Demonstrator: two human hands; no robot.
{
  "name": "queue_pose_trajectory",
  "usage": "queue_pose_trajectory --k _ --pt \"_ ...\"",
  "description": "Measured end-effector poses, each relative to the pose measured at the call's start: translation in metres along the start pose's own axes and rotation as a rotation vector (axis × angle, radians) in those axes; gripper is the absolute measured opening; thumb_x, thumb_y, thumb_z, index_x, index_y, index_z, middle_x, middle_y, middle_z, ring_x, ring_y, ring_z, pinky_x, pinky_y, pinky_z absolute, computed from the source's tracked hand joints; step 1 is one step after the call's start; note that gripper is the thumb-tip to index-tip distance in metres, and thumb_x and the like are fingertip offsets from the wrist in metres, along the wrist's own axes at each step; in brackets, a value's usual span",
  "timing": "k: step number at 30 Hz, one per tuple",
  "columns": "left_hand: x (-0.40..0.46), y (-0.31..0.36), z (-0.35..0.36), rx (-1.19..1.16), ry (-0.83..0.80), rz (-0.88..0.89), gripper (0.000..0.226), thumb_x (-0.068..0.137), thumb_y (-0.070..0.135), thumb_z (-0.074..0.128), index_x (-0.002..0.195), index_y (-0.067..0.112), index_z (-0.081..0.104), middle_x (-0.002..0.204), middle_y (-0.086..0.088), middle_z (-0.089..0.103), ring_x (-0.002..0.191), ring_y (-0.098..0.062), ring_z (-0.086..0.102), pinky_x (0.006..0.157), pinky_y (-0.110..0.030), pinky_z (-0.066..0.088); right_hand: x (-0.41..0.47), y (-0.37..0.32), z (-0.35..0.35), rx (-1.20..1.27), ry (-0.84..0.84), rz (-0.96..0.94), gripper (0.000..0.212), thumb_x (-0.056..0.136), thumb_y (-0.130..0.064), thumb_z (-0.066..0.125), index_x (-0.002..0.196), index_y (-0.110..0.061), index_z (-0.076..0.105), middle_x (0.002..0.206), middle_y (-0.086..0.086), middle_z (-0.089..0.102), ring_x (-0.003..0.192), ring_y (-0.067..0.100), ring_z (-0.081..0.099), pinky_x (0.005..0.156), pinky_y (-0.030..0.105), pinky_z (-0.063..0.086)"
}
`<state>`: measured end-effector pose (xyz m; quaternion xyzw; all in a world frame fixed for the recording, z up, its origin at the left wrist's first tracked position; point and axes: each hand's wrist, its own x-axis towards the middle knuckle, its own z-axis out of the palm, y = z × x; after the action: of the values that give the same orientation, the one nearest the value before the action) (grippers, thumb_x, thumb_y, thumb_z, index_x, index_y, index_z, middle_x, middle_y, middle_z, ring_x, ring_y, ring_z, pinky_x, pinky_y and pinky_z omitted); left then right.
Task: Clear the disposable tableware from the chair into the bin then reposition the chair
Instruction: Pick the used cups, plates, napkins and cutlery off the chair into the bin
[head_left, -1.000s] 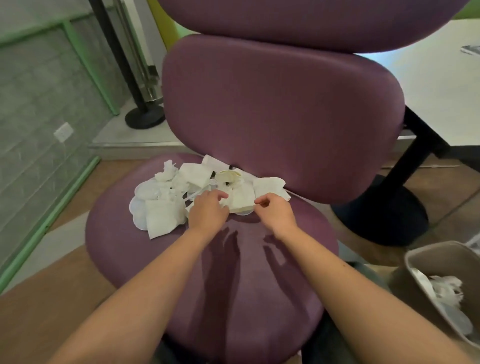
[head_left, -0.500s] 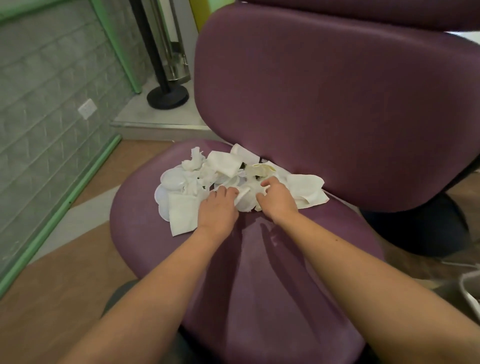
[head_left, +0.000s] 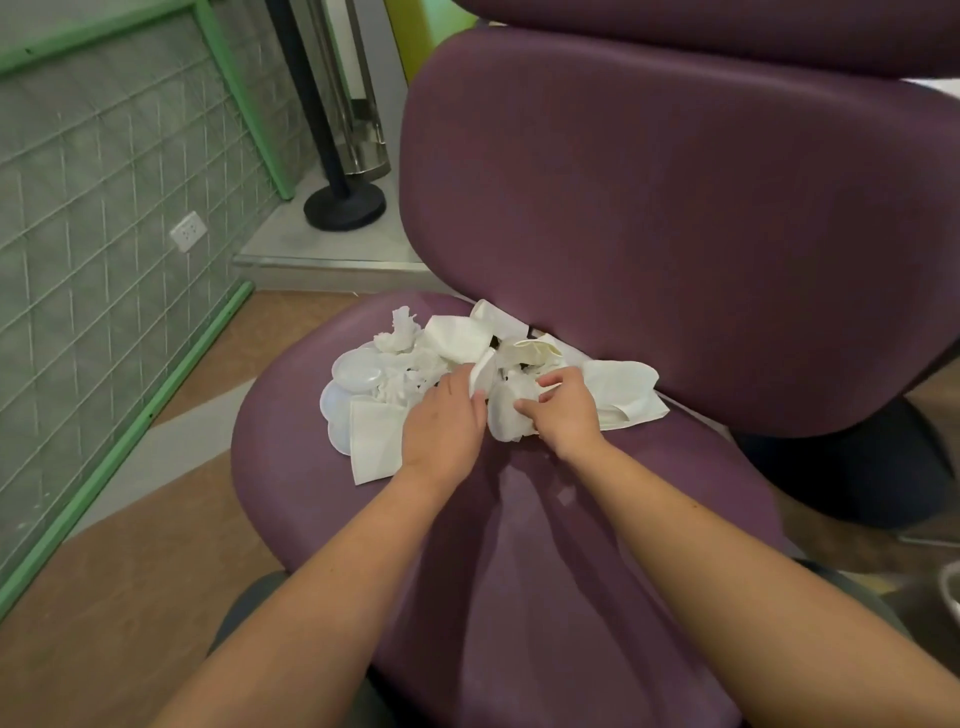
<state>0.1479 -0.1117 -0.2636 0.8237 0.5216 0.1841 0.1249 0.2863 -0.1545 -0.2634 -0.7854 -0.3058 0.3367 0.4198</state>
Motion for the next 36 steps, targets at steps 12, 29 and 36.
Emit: queue_pose_trajectory --k 12,29,36 --pt "-0.015 0.055 -0.037 -0.291 0.040 -0.065 0.034 0.102 0.035 0.029 0.135 0.033 0.038 0.087 0.007 0.061 0.084 -0.028 0.062 0.070 -0.038 0.046 -0.045 0.012 -0.078 0.241 0.180 0.010 0.013 0.092 -0.013 0.053 0.104 -0.019 0.050 0.089 0.003 0.061 0.078 0.028 0.064 0.082 0.053 0.055" --pt "-0.095 0.297 0.058 -0.810 -0.604 0.250 0.029 0.095 0.025 0.053 0.123 0.027 0.044 0.112 0.001 0.057 0.079 -0.011 0.056 0.071 -0.030 0.051 -0.152 0.124 -0.260 0.229 0.776 -0.013 0.009 0.090 -0.013 0.058 0.098 -0.017 0.057 0.088 -0.005 0.061 0.078 0.007 0.056 0.059 0.013 0.038" --pt "-0.131 0.367 0.122 -0.775 -0.773 0.114 0.040 0.080 0.036 0.075 0.111 0.027 0.051 0.112 0.003 0.058 0.094 -0.012 0.058 0.083 -0.042 0.057 -0.169 0.193 -0.317 0.251 0.934 0.173 0.012 0.089 -0.012 0.059 0.098 -0.017 0.053 0.086 -0.006 0.058 0.076 0.010 0.053 0.067 0.025 0.042"
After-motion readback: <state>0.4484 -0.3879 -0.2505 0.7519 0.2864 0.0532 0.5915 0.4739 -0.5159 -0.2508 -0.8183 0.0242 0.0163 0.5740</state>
